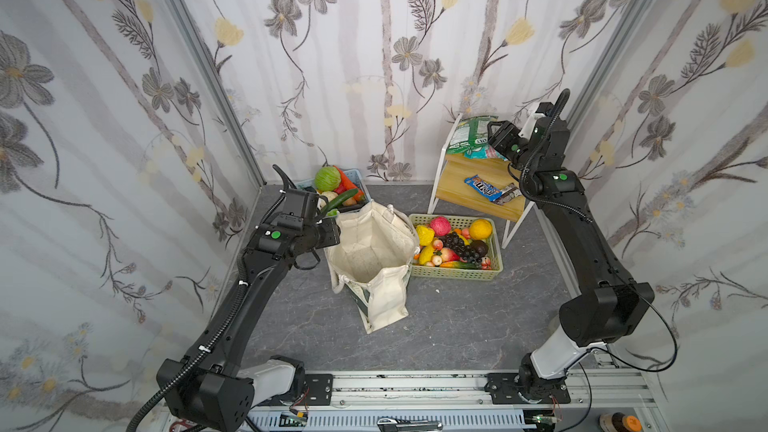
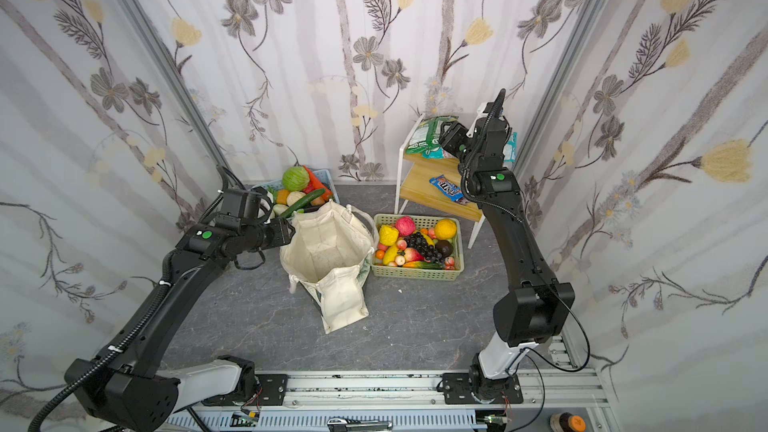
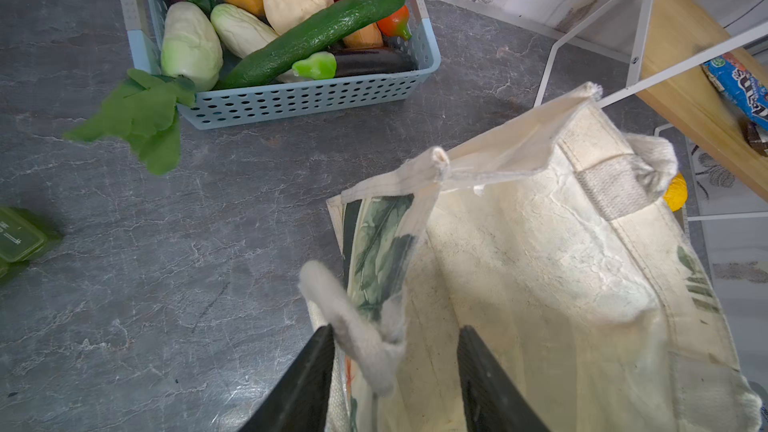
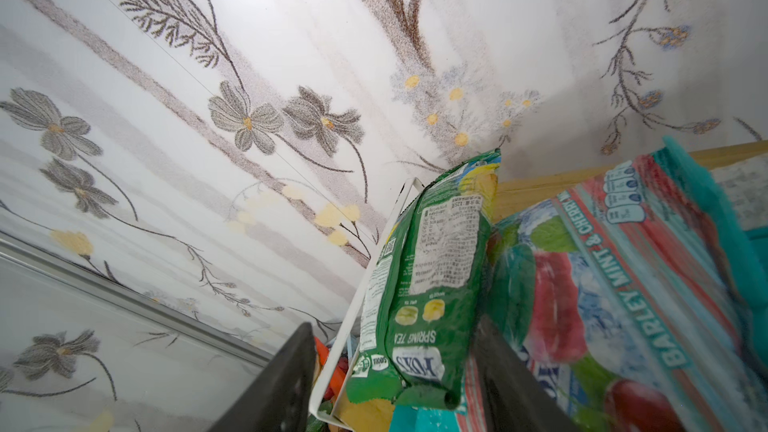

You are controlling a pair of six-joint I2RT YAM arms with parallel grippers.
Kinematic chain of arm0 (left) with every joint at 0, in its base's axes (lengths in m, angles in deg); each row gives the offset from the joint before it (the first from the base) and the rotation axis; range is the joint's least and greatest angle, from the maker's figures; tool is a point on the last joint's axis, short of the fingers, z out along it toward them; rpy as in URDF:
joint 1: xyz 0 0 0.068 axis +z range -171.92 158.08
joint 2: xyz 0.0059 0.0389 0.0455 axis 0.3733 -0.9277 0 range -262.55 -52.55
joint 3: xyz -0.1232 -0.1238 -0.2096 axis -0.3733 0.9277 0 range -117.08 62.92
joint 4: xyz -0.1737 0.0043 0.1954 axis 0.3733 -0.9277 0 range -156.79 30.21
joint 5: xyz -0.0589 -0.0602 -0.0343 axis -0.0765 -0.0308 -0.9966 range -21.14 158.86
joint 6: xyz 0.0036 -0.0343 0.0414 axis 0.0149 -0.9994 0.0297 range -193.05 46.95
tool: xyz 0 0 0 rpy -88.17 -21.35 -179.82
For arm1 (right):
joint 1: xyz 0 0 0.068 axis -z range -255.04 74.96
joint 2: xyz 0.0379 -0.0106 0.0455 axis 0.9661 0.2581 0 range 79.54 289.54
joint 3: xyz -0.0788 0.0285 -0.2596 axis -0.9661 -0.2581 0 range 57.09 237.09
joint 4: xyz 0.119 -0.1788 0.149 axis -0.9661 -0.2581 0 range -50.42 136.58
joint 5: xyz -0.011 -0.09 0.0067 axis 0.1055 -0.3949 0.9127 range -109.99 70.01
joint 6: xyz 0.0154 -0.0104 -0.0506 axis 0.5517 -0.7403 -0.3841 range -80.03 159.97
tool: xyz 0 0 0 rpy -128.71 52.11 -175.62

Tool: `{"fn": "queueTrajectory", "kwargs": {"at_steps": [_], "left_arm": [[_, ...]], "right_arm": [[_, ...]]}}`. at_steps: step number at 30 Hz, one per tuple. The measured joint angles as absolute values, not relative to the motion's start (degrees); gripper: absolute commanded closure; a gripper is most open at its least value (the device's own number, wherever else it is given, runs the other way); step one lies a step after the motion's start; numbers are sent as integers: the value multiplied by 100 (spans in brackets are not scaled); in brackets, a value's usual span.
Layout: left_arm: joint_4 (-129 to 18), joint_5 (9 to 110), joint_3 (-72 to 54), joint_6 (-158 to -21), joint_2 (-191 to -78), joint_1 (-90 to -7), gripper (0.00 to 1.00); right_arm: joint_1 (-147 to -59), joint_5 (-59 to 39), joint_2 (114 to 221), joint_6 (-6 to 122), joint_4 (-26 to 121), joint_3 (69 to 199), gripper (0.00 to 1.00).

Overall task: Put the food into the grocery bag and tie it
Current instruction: 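Grasp the green chip packet on the shelf with the right gripper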

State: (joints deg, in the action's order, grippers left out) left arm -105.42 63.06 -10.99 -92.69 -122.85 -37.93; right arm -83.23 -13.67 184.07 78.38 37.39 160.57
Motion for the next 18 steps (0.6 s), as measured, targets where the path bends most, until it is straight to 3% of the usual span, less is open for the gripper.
{"fn": "queueTrajectory", "kwargs": {"at_steps": [13,18], "left_arm": [[-10540,6267,-1048,-9236,-12217,-3793,49],[-10538,6236,-1042,-9234,-12220,-3793,49]], "right_arm": [[-8279,-1080,18604,8365,3949,16024,42],[-8290,-1100,18672,8455,4015,16015,47]]}}
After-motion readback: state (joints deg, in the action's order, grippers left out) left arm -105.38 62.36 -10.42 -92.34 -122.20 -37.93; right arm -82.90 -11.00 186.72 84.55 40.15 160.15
